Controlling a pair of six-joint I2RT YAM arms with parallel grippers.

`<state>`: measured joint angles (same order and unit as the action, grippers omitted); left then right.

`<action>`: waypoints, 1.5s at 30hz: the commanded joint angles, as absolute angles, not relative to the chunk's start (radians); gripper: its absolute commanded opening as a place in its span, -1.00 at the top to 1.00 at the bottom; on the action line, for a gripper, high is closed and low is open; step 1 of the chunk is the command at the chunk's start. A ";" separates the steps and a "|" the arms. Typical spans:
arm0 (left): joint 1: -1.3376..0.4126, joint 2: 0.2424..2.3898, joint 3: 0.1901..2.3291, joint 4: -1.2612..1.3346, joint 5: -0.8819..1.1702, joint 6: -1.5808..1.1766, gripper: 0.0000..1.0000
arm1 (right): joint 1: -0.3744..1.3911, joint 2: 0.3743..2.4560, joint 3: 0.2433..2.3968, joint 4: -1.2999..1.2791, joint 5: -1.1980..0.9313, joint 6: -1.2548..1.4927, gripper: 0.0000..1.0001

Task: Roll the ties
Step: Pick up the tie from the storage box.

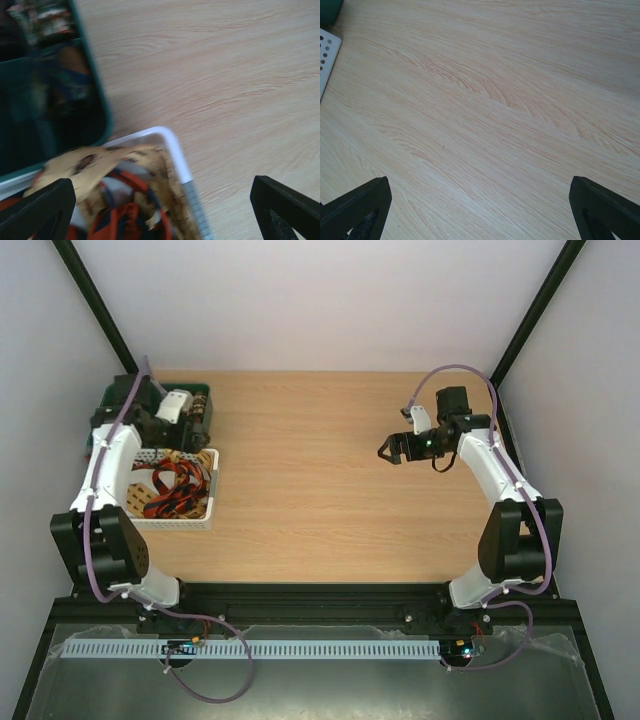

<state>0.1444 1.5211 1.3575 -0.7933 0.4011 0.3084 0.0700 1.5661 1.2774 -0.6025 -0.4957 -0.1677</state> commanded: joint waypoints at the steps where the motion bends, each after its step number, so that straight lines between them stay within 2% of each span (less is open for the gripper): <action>1: 0.280 1.575 1.436 -1.000 0.449 0.525 -0.98 | 0.066 1.586 1.318 -0.625 -0.526 -0.161 -0.97; 6: 0.418 1.604 1.430 -1.124 0.427 0.751 -0.98 | 0.066 1.595 1.315 -0.623 -0.540 -0.160 -0.97; 12: 0.514 1.671 1.380 -1.170 0.347 0.893 -0.98 | 0.066 1.598 1.309 -0.626 -0.546 -0.165 -0.97; 21: 0.508 1.714 1.284 -1.116 0.298 0.973 -0.98 | 0.066 1.586 1.285 -0.631 -0.540 -0.172 -0.97; 30: 0.423 1.759 1.186 -1.006 0.246 0.954 -0.96 | 0.066 1.586 1.279 -0.637 -0.534 -0.177 -0.97; 32: 0.418 1.778 1.205 -1.006 0.255 0.941 -0.71 | 0.066 1.585 1.278 -0.637 -0.535 -0.175 -0.97; 40: 0.476 1.746 1.367 -1.094 0.373 0.916 0.87 | 0.066 1.583 1.283 -0.634 -0.524 -0.178 -0.97; 41: 0.491 1.737 1.399 -1.115 0.397 0.914 0.95 | 0.066 1.582 1.285 -0.632 -0.523 -0.178 -0.97; 45: 0.548 1.707 1.547 -1.210 0.502 0.903 0.96 | 0.066 1.587 1.291 -0.629 -0.527 -0.177 -0.97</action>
<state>0.4999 1.7710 1.4208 -1.0859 0.3668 0.9119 0.0700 1.5917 1.2911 -0.6010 -0.5182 -0.1722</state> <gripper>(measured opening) 0.054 0.987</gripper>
